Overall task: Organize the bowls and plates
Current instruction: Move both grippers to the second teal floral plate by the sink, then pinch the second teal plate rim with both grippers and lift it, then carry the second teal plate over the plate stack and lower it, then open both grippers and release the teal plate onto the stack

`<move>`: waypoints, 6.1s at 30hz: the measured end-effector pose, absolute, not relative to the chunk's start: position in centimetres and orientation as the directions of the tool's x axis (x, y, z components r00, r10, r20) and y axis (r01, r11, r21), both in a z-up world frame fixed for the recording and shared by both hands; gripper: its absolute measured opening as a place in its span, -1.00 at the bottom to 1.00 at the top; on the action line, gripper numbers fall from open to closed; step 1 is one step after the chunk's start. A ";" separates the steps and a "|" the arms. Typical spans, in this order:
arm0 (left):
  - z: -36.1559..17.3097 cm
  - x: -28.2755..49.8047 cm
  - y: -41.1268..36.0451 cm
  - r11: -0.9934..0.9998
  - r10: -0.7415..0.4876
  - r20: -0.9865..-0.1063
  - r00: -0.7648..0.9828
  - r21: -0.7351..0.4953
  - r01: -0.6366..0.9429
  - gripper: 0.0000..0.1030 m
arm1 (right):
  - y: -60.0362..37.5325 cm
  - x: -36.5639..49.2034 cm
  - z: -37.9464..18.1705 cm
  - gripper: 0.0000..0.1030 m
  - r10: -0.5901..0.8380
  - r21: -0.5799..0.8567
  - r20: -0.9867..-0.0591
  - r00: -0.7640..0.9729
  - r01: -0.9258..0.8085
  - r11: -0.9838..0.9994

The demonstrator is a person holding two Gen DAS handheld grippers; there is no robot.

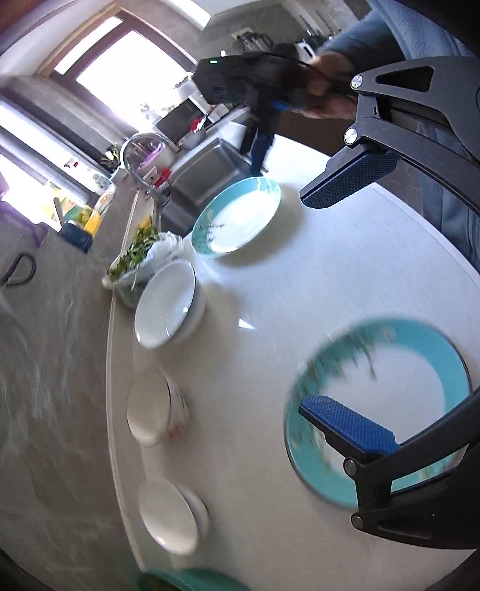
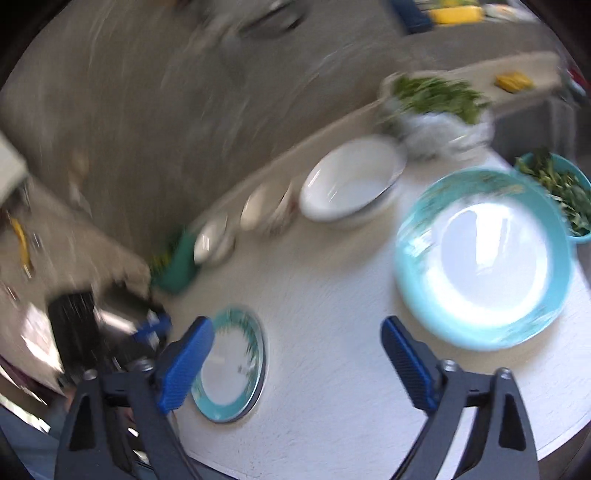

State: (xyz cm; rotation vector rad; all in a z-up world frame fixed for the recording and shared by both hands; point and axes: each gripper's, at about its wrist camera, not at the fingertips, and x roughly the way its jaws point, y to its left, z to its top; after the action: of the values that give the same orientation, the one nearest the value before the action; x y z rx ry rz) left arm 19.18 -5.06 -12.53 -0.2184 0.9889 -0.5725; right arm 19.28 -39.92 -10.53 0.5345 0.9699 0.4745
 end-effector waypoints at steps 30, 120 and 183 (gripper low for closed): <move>-24.2 30.4 -29.2 0.957 -0.285 -0.926 0.249 -0.287 0.029 0.90 | -61.4 32.0 -21.6 0.31 0.783 0.778 -0.602 0.159 -0.105 0.619; -16.1 22.5 -13.5 0.880 -0.381 -0.824 0.419 -0.462 -0.108 -0.86 | -45.0 31.6 -16.8 -0.81 0.824 0.839 -0.536 -0.185 -0.220 0.497; -25.1 15.7 7.5 0.977 -0.044 -0.923 0.382 -0.119 -0.177 -0.55 | -16.6 21.9 -18.8 -0.51 0.366 0.202 -0.925 0.106 -0.678 0.707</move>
State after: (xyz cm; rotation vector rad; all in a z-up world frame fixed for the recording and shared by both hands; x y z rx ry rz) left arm 15.68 7.54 -25.11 -0.2114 1.1779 0.0859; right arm 21.93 -16.63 -18.84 -0.3037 1.2444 0.7856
